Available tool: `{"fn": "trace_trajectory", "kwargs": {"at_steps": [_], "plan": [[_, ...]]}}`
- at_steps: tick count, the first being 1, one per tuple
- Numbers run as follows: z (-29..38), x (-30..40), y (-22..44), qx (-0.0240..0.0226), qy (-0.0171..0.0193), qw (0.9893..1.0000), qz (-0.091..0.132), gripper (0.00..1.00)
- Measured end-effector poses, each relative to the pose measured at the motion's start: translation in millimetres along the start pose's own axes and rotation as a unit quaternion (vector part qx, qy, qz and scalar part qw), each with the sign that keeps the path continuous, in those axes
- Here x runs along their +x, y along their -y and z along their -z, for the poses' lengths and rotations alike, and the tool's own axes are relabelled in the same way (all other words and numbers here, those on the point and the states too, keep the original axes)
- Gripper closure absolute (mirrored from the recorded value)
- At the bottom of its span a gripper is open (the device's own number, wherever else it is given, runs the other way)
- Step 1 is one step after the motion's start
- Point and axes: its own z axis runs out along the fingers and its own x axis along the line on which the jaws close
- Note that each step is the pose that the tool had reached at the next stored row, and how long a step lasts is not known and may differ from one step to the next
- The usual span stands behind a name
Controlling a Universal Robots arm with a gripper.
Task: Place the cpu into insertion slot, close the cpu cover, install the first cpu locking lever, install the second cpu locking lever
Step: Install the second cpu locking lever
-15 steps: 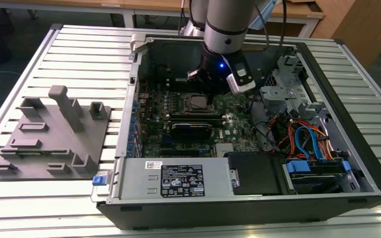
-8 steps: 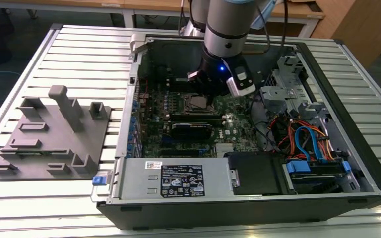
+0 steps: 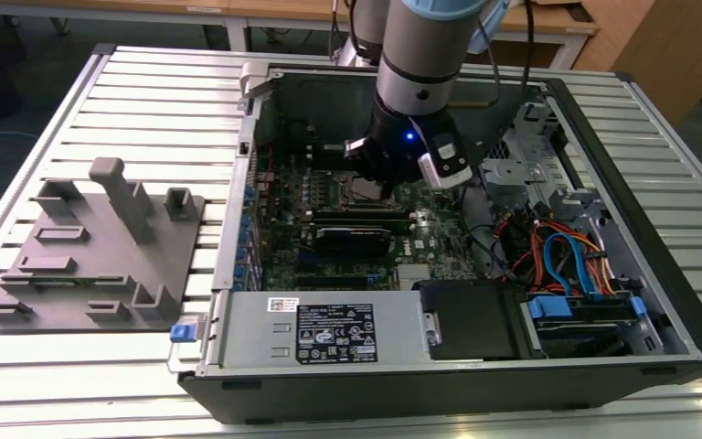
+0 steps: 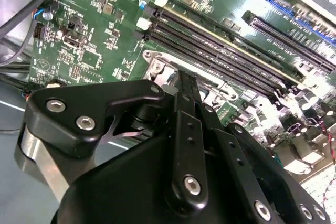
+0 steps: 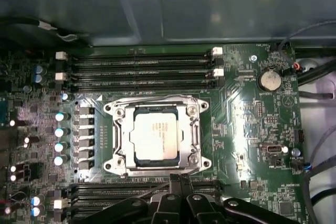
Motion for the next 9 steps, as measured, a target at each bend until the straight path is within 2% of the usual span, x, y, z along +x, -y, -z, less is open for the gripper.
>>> {"fn": "trace_trajectory", "kwargs": {"at_steps": [4,9], "plan": [[-0.9,9.6,3.3,-0.0107,-0.0005,0.9999,0.000,0.89],[-1.6,14.3,10.9,-0.0187,-0.0009,0.9998,0.000,0.89]]}}
